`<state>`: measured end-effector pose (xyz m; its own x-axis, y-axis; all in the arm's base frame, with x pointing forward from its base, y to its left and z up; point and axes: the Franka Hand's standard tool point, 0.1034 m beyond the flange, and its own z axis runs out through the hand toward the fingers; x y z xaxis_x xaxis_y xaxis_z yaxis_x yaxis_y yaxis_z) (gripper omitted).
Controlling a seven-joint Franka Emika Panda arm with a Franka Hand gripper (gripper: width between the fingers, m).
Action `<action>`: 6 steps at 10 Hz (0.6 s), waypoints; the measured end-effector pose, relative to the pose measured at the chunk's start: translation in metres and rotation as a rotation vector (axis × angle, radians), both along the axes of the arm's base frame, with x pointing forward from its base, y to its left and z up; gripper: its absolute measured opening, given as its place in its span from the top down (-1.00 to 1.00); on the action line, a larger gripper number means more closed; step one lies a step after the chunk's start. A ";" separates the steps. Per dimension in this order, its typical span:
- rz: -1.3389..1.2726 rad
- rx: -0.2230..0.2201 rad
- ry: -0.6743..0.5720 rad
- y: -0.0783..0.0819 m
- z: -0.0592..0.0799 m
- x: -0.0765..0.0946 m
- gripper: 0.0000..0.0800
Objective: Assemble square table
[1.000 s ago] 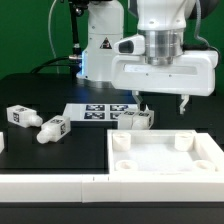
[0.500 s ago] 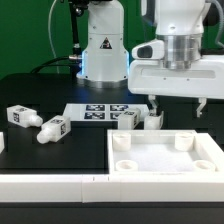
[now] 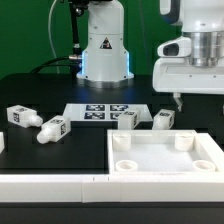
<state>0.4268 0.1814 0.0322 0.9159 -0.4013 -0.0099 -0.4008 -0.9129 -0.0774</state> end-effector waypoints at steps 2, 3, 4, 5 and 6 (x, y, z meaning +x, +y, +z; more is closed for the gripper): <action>0.001 0.000 -0.001 0.000 0.000 0.000 -0.62; 0.010 0.000 -0.002 -0.001 0.000 0.001 -0.62; 0.066 -0.003 0.019 -0.014 0.008 0.006 -0.62; 0.077 -0.003 0.012 -0.028 0.014 0.014 -0.62; 0.092 -0.007 0.017 -0.041 0.010 0.014 -0.62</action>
Offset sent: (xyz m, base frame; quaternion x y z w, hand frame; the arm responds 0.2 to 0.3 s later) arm 0.0209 -0.0442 0.0365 -0.0021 -0.0610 -0.0380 0.9974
